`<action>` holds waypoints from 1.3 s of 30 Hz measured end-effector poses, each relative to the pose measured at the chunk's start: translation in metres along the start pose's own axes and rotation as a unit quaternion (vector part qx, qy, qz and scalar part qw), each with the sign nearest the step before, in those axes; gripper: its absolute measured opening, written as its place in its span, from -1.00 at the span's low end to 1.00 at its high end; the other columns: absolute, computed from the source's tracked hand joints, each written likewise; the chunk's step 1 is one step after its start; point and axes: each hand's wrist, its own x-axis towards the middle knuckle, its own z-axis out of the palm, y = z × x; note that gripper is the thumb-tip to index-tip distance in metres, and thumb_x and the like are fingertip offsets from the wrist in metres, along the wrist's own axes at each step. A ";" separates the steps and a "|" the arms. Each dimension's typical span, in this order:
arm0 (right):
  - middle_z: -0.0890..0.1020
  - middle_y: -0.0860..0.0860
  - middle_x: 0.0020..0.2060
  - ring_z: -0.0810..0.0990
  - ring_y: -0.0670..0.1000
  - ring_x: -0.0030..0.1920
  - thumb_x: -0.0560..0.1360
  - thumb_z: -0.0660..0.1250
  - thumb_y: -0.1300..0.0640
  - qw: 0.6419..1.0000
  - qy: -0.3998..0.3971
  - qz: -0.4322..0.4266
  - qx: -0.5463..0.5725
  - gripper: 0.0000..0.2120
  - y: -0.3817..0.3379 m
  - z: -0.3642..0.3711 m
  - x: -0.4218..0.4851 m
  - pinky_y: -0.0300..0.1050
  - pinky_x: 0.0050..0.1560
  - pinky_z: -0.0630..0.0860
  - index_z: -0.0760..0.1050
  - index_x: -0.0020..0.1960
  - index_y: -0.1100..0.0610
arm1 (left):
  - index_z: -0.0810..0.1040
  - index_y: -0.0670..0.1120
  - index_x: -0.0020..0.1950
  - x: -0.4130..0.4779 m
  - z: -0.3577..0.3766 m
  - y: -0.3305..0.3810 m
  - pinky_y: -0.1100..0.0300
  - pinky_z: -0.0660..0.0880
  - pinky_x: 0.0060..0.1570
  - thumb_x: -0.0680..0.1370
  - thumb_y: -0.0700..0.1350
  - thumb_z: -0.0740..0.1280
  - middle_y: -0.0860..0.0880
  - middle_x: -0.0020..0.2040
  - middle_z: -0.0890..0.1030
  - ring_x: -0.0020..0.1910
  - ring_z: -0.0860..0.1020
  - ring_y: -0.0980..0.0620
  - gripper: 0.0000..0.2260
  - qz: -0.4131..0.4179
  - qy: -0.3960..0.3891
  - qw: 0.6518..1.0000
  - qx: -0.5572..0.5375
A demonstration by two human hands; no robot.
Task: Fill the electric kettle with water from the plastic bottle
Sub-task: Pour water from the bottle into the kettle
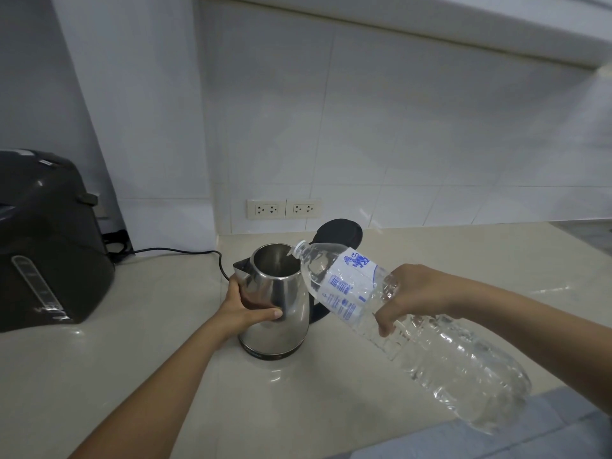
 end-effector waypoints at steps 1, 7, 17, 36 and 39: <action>0.49 0.00 -0.41 0.46 0.06 -0.38 -0.03 0.55 0.01 1.000 -0.001 -0.002 -0.001 -0.56 0.000 0.000 0.000 -0.13 -0.34 0.40 0.58 -0.26 0.23 | 0.03 0.10 0.43 0.000 0.000 0.000 0.13 0.37 0.23 0.01 0.12 0.61 -0.01 0.37 0.34 0.32 0.37 -0.02 0.13 0.001 0.001 1.000 -0.001; 0.47 -0.01 -0.45 0.43 0.06 -0.42 -0.02 0.56 0.04 1.000 -0.002 0.003 -0.003 -0.69 0.000 0.000 -0.001 -0.14 -0.35 0.39 0.51 -0.39 0.08 | 0.05 0.12 0.42 -0.002 -0.001 0.001 0.12 0.39 0.23 -0.12 0.23 0.61 -0.01 0.36 0.36 0.31 0.39 -0.02 0.23 0.001 -0.003 1.000 -0.004; 0.41 -0.04 -0.51 0.39 0.00 -0.48 0.01 0.58 0.06 1.000 -0.005 0.006 -0.002 -0.64 0.001 0.002 0.001 -0.21 -0.41 0.37 0.44 -0.35 0.11 | 0.04 0.11 0.42 -0.002 0.001 0.001 0.15 0.37 0.18 0.02 0.11 0.60 0.00 0.33 0.36 0.27 0.38 0.00 0.11 0.000 0.000 1.000 -0.005; 0.50 0.04 -0.33 0.51 0.02 -0.39 -0.05 0.55 -0.04 0.999 0.023 0.005 0.024 -0.33 0.000 0.007 0.006 -0.08 -0.32 0.38 0.58 -0.03 0.29 | 0.06 0.08 0.42 -0.002 0.001 0.002 0.17 0.37 0.17 0.02 0.10 0.60 0.02 0.33 0.36 0.26 0.39 0.02 0.10 0.004 0.001 1.000 -0.007; 0.51 0.00 -0.35 0.49 0.00 -0.41 0.00 0.56 -0.01 0.998 0.036 -0.003 0.043 -0.44 0.000 0.008 0.005 -0.19 -0.39 0.37 0.60 -0.09 0.25 | 0.07 0.07 0.41 -0.002 0.001 0.003 0.18 0.37 0.16 0.01 0.09 0.61 0.03 0.31 0.37 0.26 0.40 0.02 0.09 0.005 0.000 1.000 -0.011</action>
